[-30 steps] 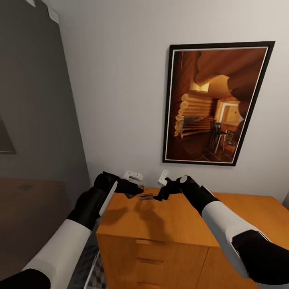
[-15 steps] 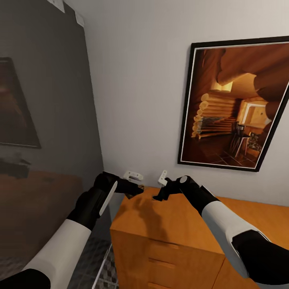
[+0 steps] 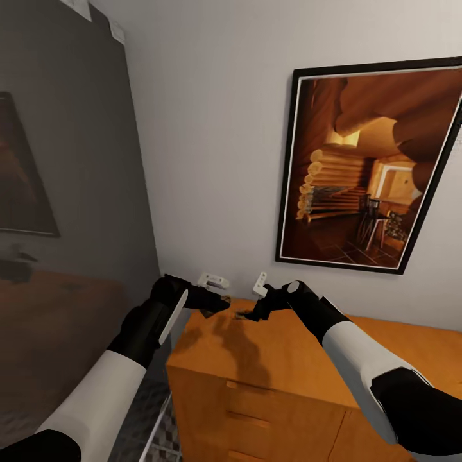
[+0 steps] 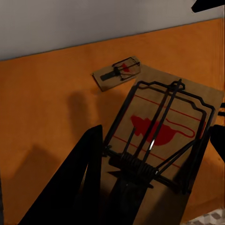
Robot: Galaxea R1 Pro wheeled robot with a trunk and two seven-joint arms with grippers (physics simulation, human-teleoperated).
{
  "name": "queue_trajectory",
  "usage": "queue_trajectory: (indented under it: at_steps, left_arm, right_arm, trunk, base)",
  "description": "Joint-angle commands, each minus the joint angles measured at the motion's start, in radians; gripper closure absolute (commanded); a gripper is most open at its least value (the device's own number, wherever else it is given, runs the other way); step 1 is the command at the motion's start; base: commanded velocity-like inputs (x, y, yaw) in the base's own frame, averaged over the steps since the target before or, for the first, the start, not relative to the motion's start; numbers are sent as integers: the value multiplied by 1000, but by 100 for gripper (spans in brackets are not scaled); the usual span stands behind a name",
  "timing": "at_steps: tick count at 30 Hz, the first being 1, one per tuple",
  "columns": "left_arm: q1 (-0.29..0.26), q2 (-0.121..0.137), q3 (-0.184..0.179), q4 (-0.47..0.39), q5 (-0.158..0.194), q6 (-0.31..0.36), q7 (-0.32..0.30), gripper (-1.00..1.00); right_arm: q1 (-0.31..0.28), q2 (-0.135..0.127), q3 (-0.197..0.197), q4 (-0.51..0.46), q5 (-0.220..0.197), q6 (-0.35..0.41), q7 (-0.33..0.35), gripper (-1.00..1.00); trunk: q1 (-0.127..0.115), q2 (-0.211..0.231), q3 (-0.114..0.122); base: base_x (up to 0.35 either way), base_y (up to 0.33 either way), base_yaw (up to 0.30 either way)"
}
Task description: Take the four mousetraps from the cabinet in the bathroom and place them on the bathroom floor. Make sure all four end up on the same floor surface, and ensure that at least two of them are either under or directly next to the same bathroom sink.
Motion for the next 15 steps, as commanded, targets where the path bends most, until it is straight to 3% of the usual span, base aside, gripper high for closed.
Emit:
queue_trajectory:
  at_steps: [1,8,15]
  left_arm:
    - [0,-1,0,-1,-4,4,-4,100]
    - [0,-1,0,0,-4,3,-5,100]
    - [0,-1,0,-1,-3,3,-5,100]
  right_arm:
    - [0,0,1,-2,5,5,3,-100]
    - [0,0,1,-2,5,5,5,-100]
    - [0,0,1,-2,4,5,5,-100]
  trunk:
    - [0,-1,-1]
    - [0,-1,-1]
    - [0,-1,-1]
  base:
    - [-22,-313,0]
    - [-7,-295,0]
    - [-1,-61,0]
